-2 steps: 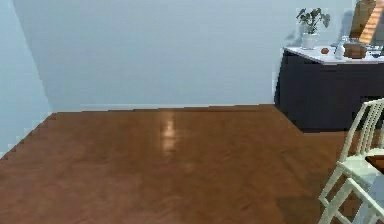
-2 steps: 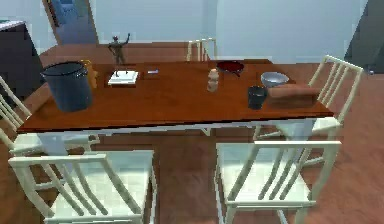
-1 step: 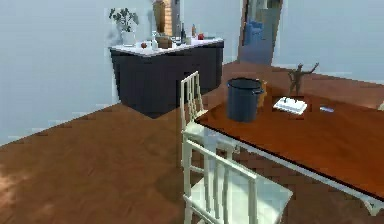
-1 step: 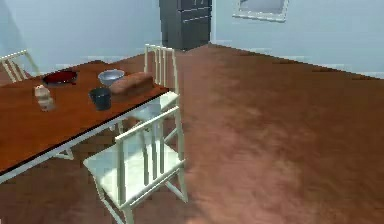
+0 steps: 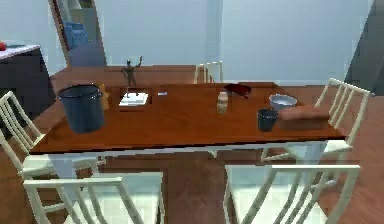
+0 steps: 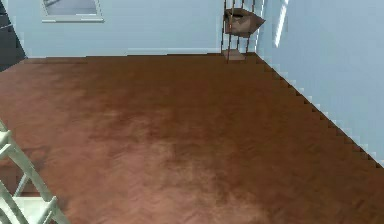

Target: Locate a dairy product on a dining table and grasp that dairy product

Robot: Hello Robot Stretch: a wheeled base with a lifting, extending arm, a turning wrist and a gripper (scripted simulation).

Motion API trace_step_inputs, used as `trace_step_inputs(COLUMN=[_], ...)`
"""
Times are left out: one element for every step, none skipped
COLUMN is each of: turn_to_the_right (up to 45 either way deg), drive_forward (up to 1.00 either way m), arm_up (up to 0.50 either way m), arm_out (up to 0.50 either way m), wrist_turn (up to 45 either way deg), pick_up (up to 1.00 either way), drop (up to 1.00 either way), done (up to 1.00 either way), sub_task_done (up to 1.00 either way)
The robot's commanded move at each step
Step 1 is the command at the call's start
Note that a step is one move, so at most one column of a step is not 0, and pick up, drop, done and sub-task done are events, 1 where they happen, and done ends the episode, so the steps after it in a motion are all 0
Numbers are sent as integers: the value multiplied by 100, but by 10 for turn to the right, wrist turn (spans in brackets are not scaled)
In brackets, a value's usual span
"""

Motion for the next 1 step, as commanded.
trace_step_inputs(turn_to_the_right=[0], drive_forward=[50], arm_up=[0], arm_out=[0], wrist_turn=[0], pick_up=[0], drop=[0], done=[0], sub_task_done=[0])
